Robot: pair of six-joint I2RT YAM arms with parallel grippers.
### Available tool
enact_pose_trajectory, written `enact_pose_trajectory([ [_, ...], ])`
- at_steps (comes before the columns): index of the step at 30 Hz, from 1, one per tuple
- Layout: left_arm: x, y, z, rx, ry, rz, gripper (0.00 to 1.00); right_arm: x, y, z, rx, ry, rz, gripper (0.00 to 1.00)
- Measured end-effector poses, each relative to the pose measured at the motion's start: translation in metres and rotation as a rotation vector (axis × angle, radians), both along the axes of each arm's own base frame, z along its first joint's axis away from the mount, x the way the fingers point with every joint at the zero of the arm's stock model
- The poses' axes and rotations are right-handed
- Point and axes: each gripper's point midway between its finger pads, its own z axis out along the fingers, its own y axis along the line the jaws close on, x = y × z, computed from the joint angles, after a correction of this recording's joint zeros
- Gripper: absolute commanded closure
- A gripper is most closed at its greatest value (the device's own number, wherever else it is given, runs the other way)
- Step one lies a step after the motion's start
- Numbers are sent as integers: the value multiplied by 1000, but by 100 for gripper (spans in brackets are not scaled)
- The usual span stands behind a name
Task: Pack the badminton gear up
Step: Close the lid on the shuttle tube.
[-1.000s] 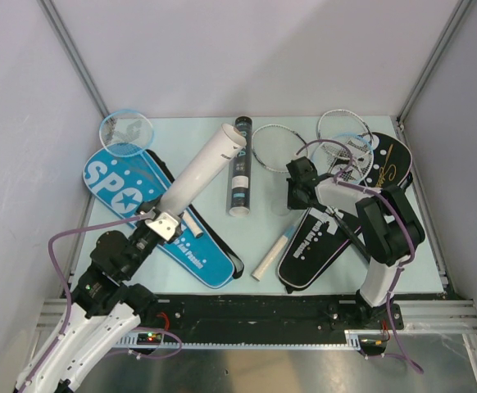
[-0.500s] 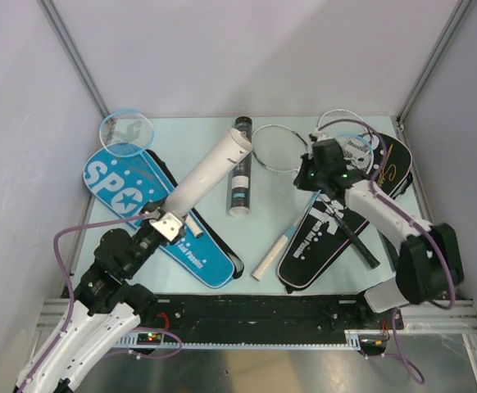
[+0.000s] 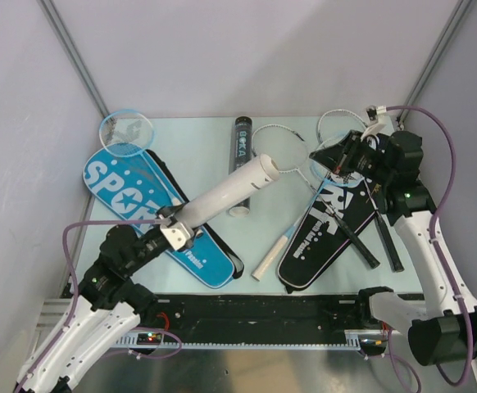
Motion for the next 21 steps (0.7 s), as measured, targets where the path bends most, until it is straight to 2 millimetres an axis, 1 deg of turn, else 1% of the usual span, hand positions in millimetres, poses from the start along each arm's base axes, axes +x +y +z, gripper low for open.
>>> enact_pose_trajectory([
  [4,-4,-10,-8,26,22,-65,78,-24,8,21,56,-39,118,100],
  [10,-9,-20,-23,73,64,-138,78,-52,19,36,104,-52,262,100],
  [14,-10,-22,-29,94,79,-158,78,-63,25,37,113,-45,320,100],
  [21,-10,-25,-36,113,97,-176,78,-80,37,31,110,-6,403,100],
])
